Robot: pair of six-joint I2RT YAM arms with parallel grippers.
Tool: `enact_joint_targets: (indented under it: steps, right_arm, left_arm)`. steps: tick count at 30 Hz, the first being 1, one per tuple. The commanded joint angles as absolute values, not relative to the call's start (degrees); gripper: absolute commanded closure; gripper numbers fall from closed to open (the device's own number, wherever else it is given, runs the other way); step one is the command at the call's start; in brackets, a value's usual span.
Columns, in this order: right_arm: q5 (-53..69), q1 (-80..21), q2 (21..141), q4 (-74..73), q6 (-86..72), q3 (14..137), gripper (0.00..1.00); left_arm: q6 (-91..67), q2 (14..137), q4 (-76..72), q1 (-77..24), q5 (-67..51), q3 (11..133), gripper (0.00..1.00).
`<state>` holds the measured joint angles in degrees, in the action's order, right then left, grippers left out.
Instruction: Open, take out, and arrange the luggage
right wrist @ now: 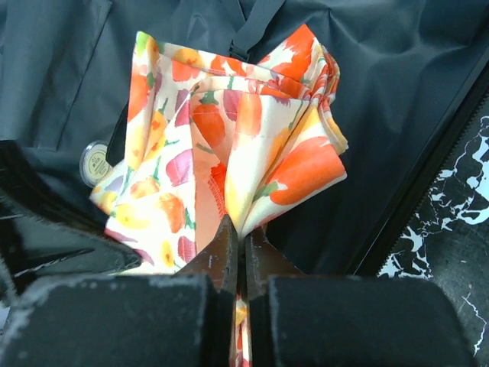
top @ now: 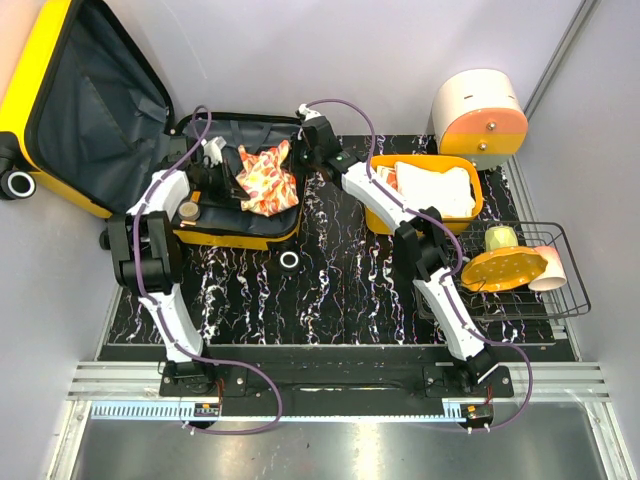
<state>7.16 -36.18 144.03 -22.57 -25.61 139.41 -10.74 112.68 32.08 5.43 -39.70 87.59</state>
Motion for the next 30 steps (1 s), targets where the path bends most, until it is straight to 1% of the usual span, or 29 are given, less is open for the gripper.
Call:
enact_joint_targets:
  steps: [1,9,13,17,19,20,22,26,30]
  right_arm:
    - [8.35,-35.6,139.84,-18.9,-24.08,142.65,1.0]
    - [9.32,-33.58,135.18,-17.4,-23.47,141.77,1.0]
    - [9.49,-31.73,131.76,-17.05,-23.38,139.14,1.0]
    - [10.45,-28.92,125.71,-16.79,-22.51,134.4,1.0]
    - [11.77,-26.55,122.89,-16.0,-22.15,129.13,1.0]
    - [12.04,-25.76,119.65,-15.21,-21.45,124.67,1.0]
    - [12.48,-23.3,116.38,-14.59,-20.05,120.08,1.0]
    - [11.96,-18.47,106.64,-14.15,-15.05,106.57,1.0]
    - [10.99,-13.28,100.03,-14.24,-11.52,97.4,1.0]
  left_arm:
    - [-7.04,104.51,31.38,4.31,-38.59,89.21,1.0]
    - [-5.36,100.2,32.08,2.55,-38.05,93.16,1.0]
    - [-4.92,99.14,32.08,0.18,-38.32,95.71,1.0]
    - [-4.48,99.66,31.99,-4.74,-37.71,98.43,1.0]
    - [-5.18,100.28,30.85,-7.28,-37.62,99.58,1.0]
    - [-5.62,101.24,30.41,-8.34,-37.7,100.02,1.0]
    - [-6.68,102.39,29.19,-11.4,-37.53,101.95,1.0]
    - [-9.66,106.68,25.41,-17.04,-37.44,104.85,1.0]
    - [-12.65,111.52,20.84,-23.1,-37.27,108.09,1.0]
